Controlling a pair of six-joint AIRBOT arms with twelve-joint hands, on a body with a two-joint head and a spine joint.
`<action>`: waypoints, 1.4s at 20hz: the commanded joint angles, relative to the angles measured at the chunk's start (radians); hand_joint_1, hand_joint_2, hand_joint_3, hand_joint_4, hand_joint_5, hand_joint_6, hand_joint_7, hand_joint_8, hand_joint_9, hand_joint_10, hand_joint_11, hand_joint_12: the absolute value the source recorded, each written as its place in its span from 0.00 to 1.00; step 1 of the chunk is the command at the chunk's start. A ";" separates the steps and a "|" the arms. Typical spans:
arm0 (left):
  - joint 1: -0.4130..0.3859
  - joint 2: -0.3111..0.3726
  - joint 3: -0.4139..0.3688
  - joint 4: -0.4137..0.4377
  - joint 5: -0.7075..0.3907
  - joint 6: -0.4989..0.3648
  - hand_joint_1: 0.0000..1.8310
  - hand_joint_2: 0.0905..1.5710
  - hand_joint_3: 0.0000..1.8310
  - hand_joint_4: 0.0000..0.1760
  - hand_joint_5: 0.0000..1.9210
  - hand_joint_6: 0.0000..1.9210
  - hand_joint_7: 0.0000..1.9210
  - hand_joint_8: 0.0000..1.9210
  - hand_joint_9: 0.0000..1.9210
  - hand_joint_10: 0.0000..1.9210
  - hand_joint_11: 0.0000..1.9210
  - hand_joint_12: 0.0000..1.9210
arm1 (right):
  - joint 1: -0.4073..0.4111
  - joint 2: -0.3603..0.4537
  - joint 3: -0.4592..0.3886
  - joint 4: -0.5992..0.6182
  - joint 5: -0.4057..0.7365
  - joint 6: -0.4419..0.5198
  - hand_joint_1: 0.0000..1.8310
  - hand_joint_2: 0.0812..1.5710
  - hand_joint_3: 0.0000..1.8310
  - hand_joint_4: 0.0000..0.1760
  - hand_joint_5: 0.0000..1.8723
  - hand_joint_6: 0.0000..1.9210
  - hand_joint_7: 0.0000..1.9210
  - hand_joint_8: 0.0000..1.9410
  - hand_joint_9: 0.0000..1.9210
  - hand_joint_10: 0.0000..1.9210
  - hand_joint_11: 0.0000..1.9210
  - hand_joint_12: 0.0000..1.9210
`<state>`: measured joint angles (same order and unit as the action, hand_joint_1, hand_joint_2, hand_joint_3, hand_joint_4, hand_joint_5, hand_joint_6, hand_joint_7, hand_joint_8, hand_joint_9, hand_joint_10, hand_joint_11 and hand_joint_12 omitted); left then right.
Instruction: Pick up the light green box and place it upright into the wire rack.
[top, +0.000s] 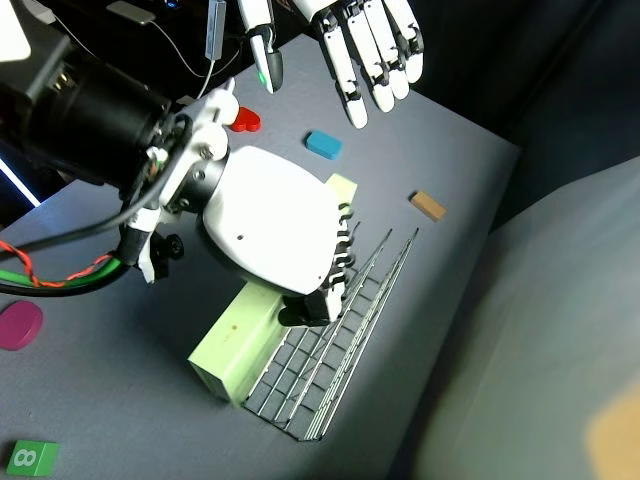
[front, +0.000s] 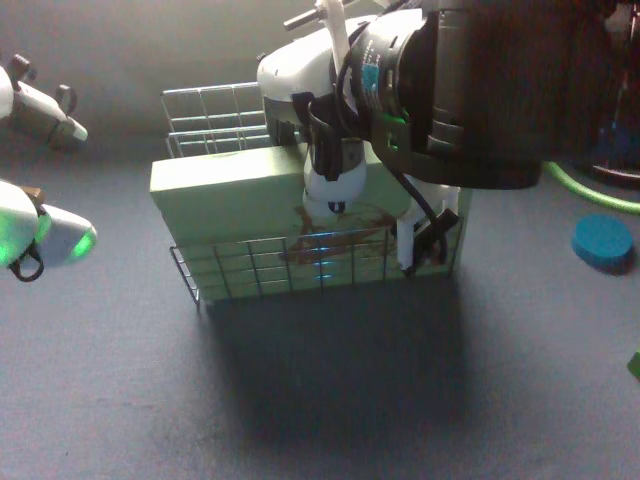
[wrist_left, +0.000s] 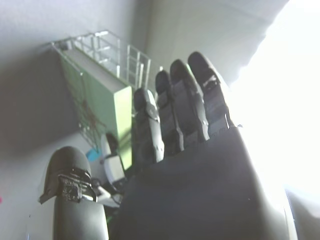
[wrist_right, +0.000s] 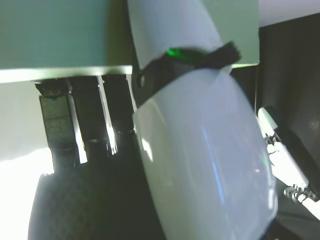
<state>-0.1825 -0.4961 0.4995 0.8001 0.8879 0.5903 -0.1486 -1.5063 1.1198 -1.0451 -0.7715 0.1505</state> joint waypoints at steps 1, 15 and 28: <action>-0.004 -0.002 -0.004 0.071 -0.067 -0.016 0.10 0.74 0.00 0.45 0.19 0.00 0.16 0.00 0.15 0.00 0.00 0.36 | 0.007 -0.003 0.001 -0.057 0.029 0.000 0.74 0.72 0.00 0.00 0.42 0.56 0.48 0.55 0.46 0.70 0.43 0.69; 0.101 -0.058 -0.006 0.150 -0.109 -0.170 0.10 0.74 0.00 0.45 0.20 0.00 0.17 0.00 0.15 0.00 0.00 0.38 | 0.005 0.021 -0.004 -0.050 0.035 -0.002 0.45 0.65 0.00 0.00 0.30 0.01 0.32 0.00 0.29 0.05 0.16 0.62; 0.132 -0.127 -0.026 0.214 -0.083 -0.284 0.10 0.75 0.00 0.45 0.20 0.00 0.16 0.00 0.15 0.00 0.00 0.37 | 0.169 0.310 -0.310 -0.050 0.020 -0.060 0.21 0.58 0.01 0.19 0.02 0.00 0.03 0.00 0.03 0.00 0.00 0.40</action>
<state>-0.0448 -0.6266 0.4732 0.9443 0.8410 0.2977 0.0196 -1.1557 0.7719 -1.0298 -0.7895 0.0792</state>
